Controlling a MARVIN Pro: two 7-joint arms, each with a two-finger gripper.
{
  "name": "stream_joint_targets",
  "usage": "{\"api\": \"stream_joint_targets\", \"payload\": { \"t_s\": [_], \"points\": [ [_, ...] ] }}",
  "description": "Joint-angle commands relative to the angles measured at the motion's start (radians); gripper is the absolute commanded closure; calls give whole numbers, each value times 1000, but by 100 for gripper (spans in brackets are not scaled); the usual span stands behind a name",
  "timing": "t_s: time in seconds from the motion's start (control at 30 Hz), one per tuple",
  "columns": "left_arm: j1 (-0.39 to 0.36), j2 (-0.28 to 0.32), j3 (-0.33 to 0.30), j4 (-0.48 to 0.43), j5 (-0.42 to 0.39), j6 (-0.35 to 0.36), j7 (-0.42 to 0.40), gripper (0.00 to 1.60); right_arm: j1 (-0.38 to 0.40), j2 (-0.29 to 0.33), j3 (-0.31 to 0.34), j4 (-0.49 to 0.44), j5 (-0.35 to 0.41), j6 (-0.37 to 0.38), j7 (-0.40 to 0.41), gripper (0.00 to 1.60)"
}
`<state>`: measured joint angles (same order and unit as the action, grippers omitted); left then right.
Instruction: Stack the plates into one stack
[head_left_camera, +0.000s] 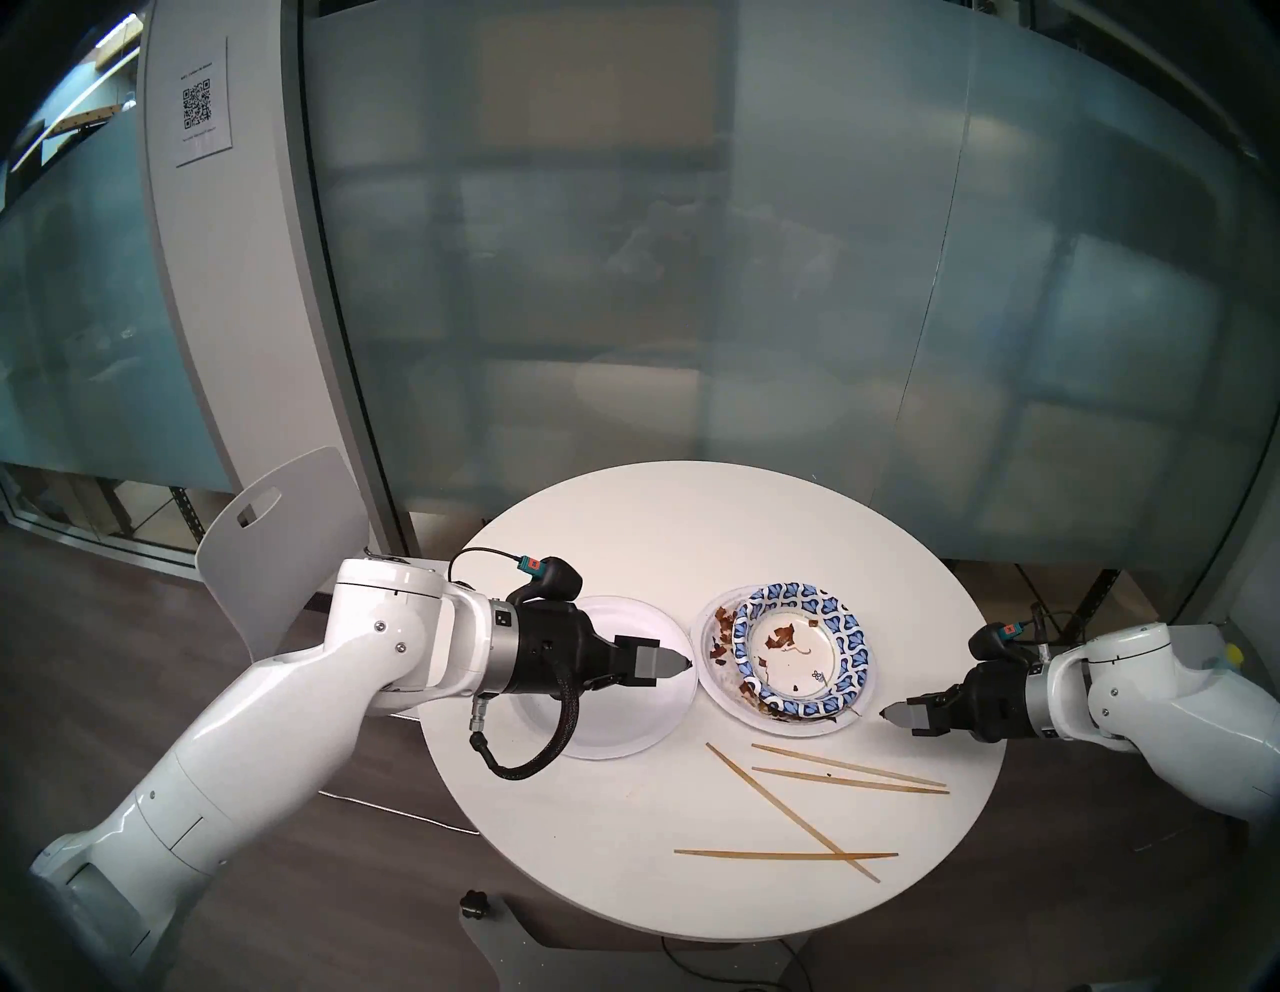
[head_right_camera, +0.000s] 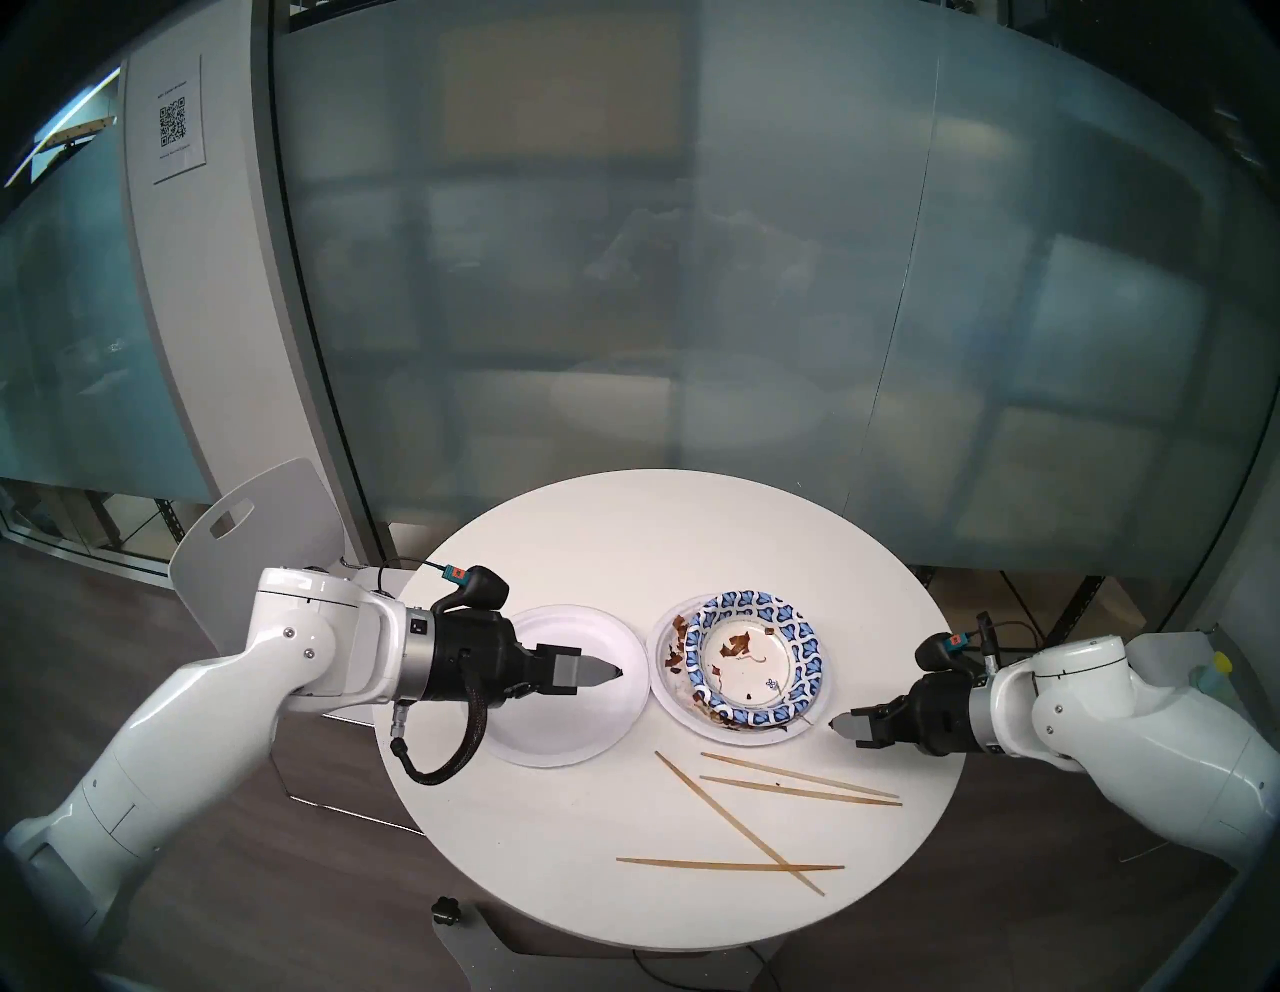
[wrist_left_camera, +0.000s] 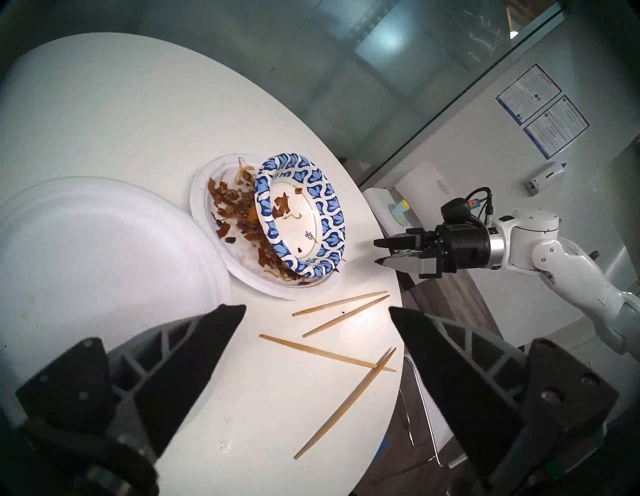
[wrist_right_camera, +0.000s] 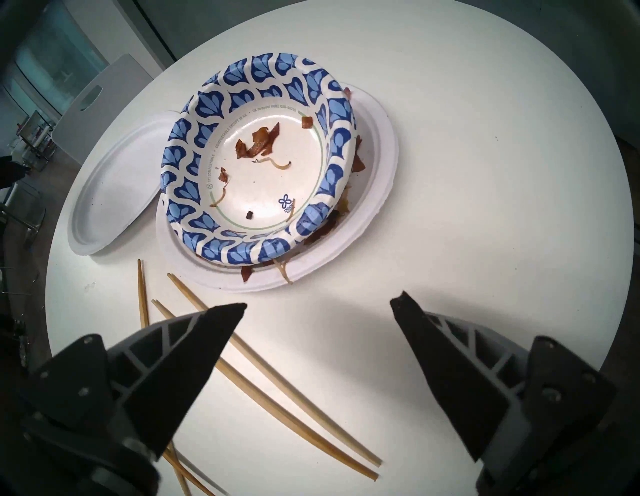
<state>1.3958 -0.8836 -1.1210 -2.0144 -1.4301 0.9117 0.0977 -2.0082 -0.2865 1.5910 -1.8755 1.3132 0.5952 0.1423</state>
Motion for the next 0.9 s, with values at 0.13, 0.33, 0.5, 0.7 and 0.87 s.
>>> {"api": "stream_joint_targets", "payload": {
  "t_s": [0.13,0.33,0.5,0.7,0.87],
  "points": [
    [-100,-148,38,30,-17,1,218,0,94,5,-37,18,-34,-27,52,0],
    [-103,-186,48,21,-53,12,344,0,113,16,-54,32,-60,-31,99,0],
    [-104,-217,44,14,-104,21,459,0,137,13,-74,46,-82,-34,132,0],
    [-103,-255,33,5,-180,36,605,0,168,5,-98,61,-107,-32,165,0],
    [-94,-266,33,-2,-187,26,628,0,173,3,-101,64,-111,-32,170,0]
  ]
}}
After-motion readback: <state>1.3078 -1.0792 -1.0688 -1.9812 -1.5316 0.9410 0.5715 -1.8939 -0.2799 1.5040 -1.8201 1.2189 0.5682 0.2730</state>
